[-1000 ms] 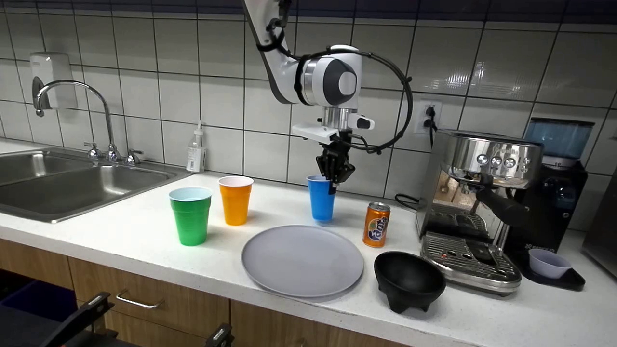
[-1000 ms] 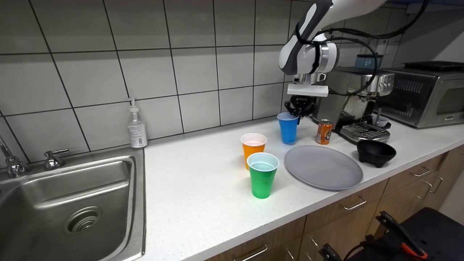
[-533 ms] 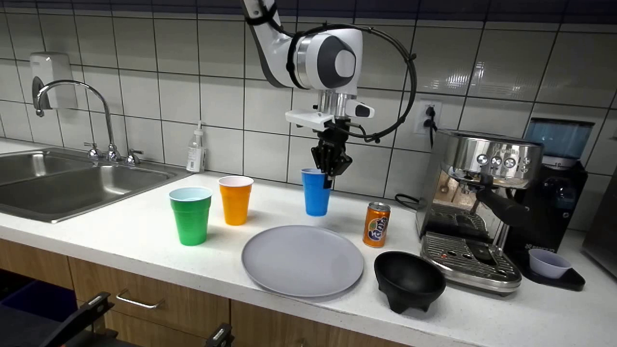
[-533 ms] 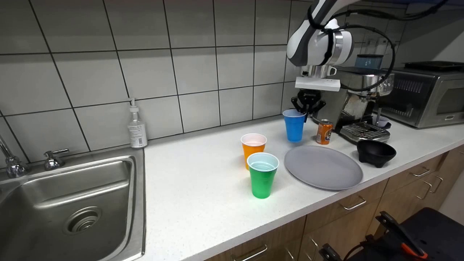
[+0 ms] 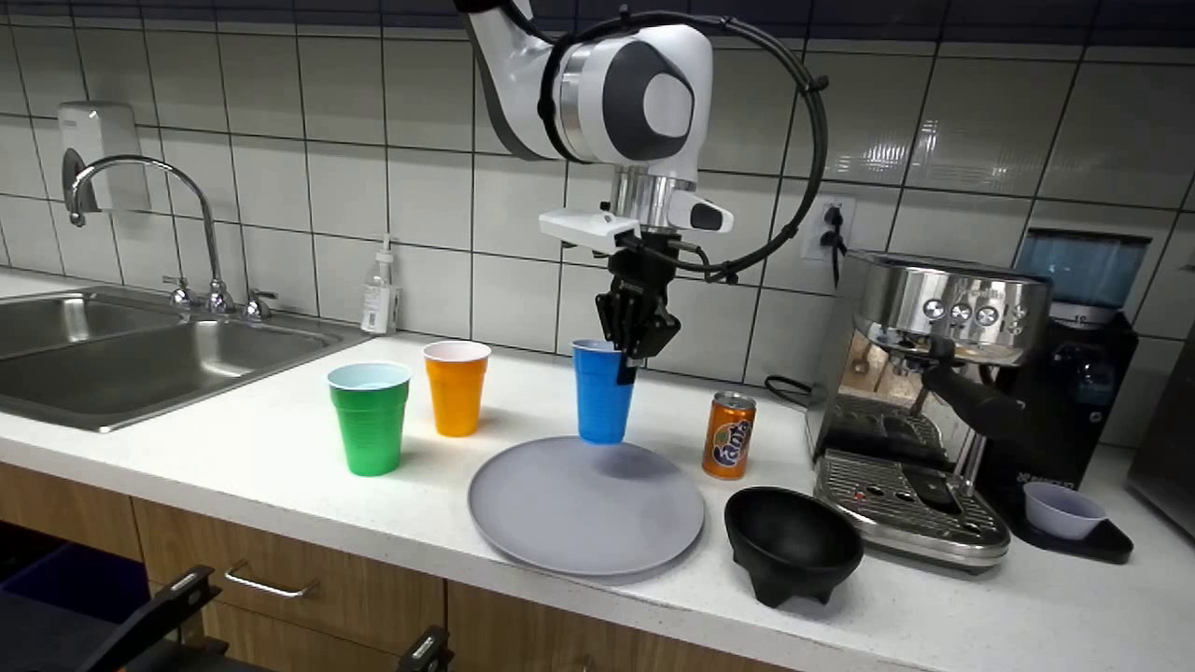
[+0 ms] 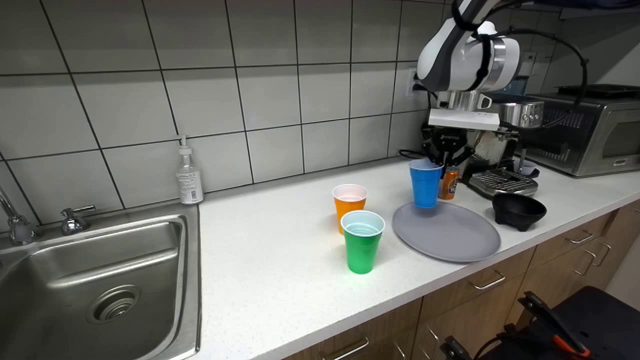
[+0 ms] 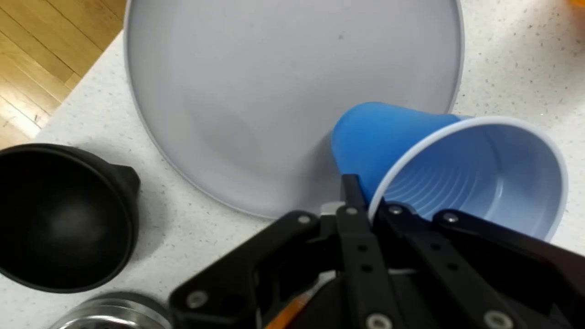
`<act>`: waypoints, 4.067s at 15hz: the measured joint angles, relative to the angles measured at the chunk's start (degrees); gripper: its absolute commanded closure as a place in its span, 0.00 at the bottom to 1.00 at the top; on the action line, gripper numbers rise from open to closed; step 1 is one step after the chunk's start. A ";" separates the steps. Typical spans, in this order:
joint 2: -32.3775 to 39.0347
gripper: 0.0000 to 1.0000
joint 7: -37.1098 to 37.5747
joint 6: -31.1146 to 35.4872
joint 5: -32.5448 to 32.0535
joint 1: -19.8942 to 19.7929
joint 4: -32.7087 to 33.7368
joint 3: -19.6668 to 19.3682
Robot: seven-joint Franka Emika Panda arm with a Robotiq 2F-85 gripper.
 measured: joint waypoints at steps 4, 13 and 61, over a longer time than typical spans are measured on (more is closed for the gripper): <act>-1.52 0.99 0.37 0.93 -0.05 -0.56 -3.34 -1.99; -1.73 0.99 1.65 2.31 -0.17 -3.09 -6.82 -5.65; -20.49 0.00 8.04 6.16 -6.60 0.25 -18.55 6.04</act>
